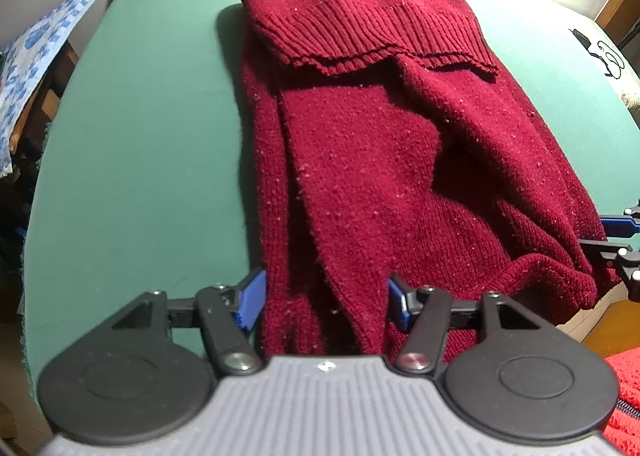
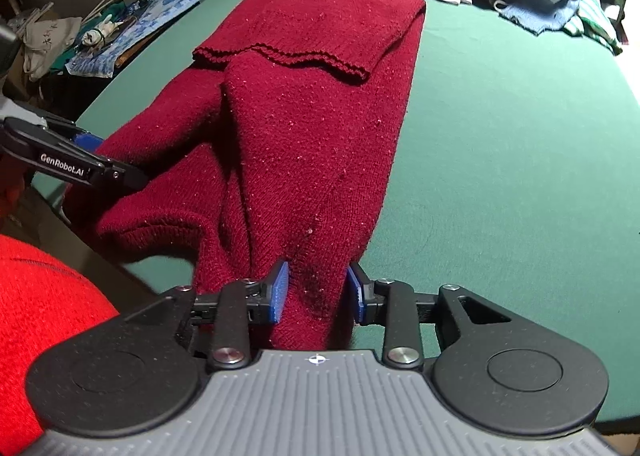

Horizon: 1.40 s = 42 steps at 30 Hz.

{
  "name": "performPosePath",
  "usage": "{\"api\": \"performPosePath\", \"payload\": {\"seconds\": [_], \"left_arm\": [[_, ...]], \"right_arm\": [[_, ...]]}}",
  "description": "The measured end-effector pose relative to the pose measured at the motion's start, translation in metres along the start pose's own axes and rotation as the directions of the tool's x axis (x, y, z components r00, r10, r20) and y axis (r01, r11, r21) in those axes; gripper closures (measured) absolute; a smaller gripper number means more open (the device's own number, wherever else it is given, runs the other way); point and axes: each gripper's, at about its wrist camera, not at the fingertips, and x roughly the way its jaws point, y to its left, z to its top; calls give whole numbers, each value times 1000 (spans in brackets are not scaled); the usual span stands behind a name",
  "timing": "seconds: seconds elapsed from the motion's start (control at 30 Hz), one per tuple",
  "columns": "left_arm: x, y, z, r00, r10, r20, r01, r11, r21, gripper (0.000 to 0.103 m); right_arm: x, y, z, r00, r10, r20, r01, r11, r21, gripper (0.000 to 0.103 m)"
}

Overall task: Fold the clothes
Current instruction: 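Lower both grippers onto the sweater's loose end and close on it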

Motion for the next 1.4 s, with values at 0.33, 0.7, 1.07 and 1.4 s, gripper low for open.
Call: {"api": "performPosePath", "payload": {"seconds": [0.33,0.7,1.07,1.4], "left_arm": [[0,2,-1,1000,13,-16,-13,1000,-26,52],[1,7,-1,999,14,-29,-15,999,-43,60],[-6,19,-17,996,-60,-65,58,998,-31,57],[-8,18,-27,991,-99,-85,101,995,16,60]], "right_arm": [[1,7,0,999,-31,12,31,999,-8,74],[0,4,1,1000,-15,18,14,999,45,84],[-1,-5,3,1000,23,-4,-23,999,43,76],[-2,-13,4,996,71,-50,-69,997,42,68]]}}
